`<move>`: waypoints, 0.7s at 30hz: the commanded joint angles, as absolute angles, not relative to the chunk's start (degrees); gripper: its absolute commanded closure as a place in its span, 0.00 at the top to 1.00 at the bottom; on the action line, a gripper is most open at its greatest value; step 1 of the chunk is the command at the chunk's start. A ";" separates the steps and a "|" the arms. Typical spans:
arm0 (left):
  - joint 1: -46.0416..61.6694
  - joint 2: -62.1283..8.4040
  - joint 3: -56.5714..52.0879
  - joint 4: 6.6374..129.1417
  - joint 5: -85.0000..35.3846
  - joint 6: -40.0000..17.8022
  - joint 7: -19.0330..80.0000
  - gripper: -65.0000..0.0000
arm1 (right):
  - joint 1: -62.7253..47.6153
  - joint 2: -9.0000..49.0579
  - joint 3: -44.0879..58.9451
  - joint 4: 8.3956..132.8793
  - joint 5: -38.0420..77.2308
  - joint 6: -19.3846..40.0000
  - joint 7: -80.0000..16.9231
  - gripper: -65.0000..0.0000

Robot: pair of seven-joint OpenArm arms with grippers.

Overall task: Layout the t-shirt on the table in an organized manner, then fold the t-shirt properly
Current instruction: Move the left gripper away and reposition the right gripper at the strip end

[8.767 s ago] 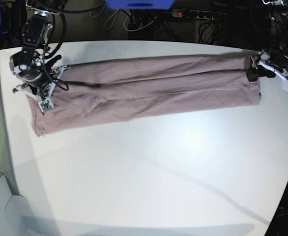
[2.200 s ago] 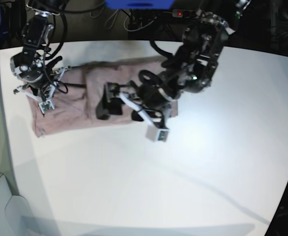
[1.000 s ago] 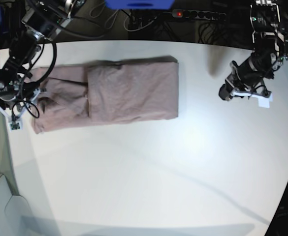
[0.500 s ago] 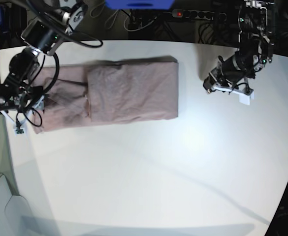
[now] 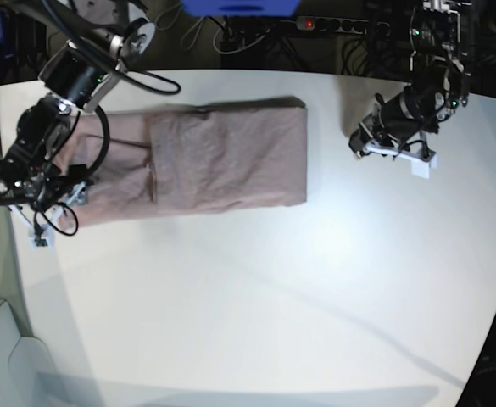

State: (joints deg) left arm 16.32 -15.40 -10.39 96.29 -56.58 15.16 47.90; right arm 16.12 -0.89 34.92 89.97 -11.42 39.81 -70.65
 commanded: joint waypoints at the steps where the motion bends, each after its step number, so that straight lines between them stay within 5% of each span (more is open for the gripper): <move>1: 16.31 -16.04 -10.77 97.19 -57.19 15.08 47.69 0.00 | 17.27 0.57 34.68 90.86 -10.24 40.00 -69.93 0.81; 11: 16.48 -16.04 -11.12 97.19 -57.19 15.08 47.69 0.00 | 18.95 3.65 35.74 77.76 -9.80 40.00 -66.51 0.81; 21: 16.22 -15.96 -11.21 97.19 -57.19 15.16 47.69 0.00 | 19.03 3.82 38.37 77.23 -9.80 40.00 -63.16 0.81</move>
